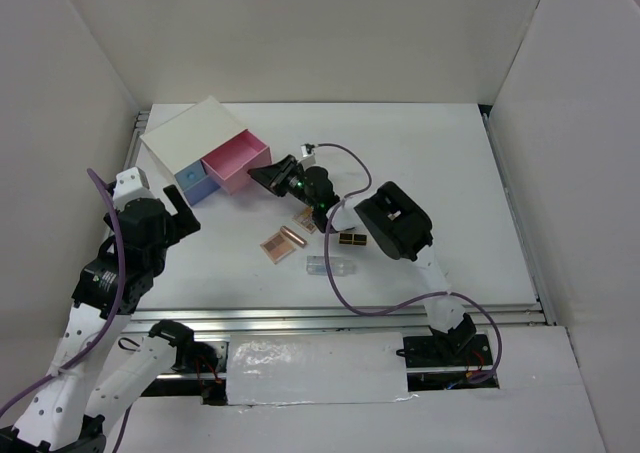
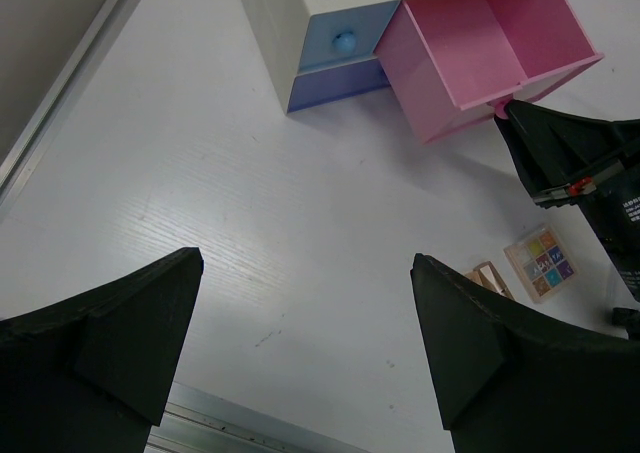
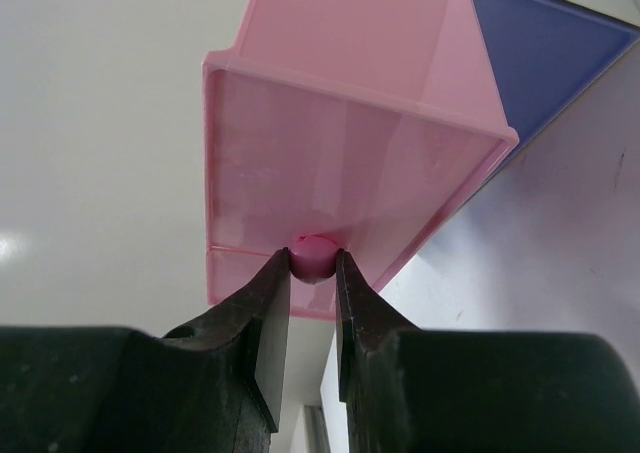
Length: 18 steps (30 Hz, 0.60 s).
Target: Organize the makeup
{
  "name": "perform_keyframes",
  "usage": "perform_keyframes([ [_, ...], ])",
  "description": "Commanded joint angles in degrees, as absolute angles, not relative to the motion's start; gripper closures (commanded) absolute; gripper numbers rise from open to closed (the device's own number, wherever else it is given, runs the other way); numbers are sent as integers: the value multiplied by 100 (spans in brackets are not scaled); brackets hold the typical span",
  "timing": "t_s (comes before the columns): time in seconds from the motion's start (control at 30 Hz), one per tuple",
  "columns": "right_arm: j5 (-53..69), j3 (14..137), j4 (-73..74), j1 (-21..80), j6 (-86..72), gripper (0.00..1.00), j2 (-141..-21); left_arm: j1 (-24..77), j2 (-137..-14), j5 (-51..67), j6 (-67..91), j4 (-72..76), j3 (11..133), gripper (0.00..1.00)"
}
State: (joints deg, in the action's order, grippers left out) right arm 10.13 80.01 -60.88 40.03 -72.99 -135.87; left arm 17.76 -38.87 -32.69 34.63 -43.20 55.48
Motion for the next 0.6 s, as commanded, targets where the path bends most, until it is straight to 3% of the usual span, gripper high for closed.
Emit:
perform_keyframes([
  [0.0, 1142, 7831, -6794, 3929, -7234, 83, -13113, 1749, -3894, -3305, 3393, -4122, 5643, 1],
  [0.13, 1257, 7726, -6977, 3876, -7224, 72, -13034, 1749, -3893, -3322, 3401, -4131, 5642, 1],
  [0.17, 1257, 7578, -7039, 3867, -7259, 48, -12956, 1749, -3902, -3331, 3401, -4131, 5643, 0],
  [0.23, 1257, 7393, -7241, 3867, -7251, 40, -12841, 1749, -3911, -3322, 3401, -4131, 5643, 1],
  [0.27, 1274, 7191, -7303, 3858, -7225, 21, -12693, 1749, -3911, -3322, 3393, -4131, 5643, 1],
  [0.33, 1283, 6953, -7453, 3850, -7164, 0, -12499, 1749, -3929, -3313, 3393, -4131, 5643, 1],
  [0.57, 1257, 5547, -7506, 3797, -6830, 0, -11216, 1749, -3894, -3331, 3401, -4148, 5643, 1],
])
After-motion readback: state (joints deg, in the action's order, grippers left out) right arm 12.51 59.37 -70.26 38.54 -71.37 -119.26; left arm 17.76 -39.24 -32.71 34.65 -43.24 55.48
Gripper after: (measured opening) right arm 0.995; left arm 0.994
